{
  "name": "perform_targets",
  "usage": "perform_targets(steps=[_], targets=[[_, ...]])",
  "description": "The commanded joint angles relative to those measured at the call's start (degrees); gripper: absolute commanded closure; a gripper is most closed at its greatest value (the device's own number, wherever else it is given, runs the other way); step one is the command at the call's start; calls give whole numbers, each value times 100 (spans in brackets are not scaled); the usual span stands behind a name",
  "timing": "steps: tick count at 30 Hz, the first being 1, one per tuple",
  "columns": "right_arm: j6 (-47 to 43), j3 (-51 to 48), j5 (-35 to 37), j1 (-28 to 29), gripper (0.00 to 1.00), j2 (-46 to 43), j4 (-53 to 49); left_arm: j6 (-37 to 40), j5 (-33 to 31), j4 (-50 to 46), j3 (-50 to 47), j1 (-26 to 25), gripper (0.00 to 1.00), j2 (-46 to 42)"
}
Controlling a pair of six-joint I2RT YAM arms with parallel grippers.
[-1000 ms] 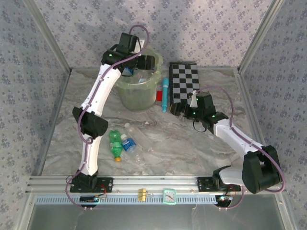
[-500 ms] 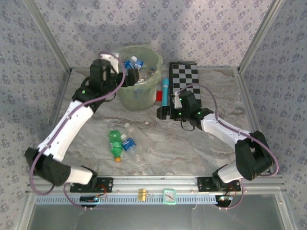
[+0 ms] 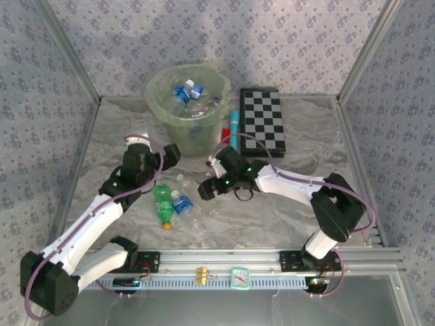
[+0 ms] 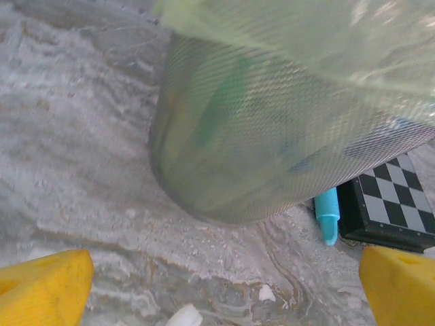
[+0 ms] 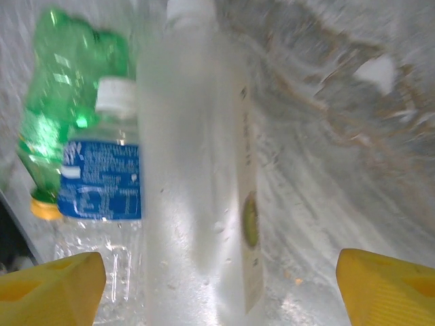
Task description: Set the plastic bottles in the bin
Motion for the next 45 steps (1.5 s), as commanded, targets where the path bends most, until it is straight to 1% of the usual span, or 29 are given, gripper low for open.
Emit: perform_targets(steps=[1,4,7,13,18,20,24,26,31,33,40,44,45], targets=[[-567,385,585,264,11,315,-670,-961,-360,-9,-409,24,0,-570],[-756,609,894,454,12,558,-824,-1622,-617,-230,-920,46,0,-1052],[-907,929,1114,602,12,830,-1004,-2042,-671,-424,-1315,88,0,-1576],[-1145,1154,1403,811,13,1255,-1161,-2392,-897,-846,-1823,169,0,-2514],[-1210,1178,1605,900,13,1471,-1216,-2519,-920,-806,-2080,221,0,-2858],[-1201,1195,1755,936,14,1533,-1232,-2525,-844,-716,-2120,255,0,-2813],[-1193,1255,1841,968,19,1614,-1243,-2334,-595,-619,-2017,345,0,-2551],[-1193,1269,1843,968,24,1620,-1250,-2254,-468,-585,-1947,354,0,-2410],[-1272,1262,1835,970,40,1535,-1215,-2189,-197,-202,-1922,371,0,-2079],[-1262,1209,1795,952,43,1425,-1166,-2105,-100,-24,-1861,371,0,-1909],[-1157,919,1571,678,47,658,-760,-1901,509,920,-1444,364,0,-899],[-998,774,1352,423,49,66,-520,-1786,477,1238,-1165,363,0,-422],[-960,572,1278,339,49,-133,-474,-1740,454,1281,-1093,363,0,-337]])
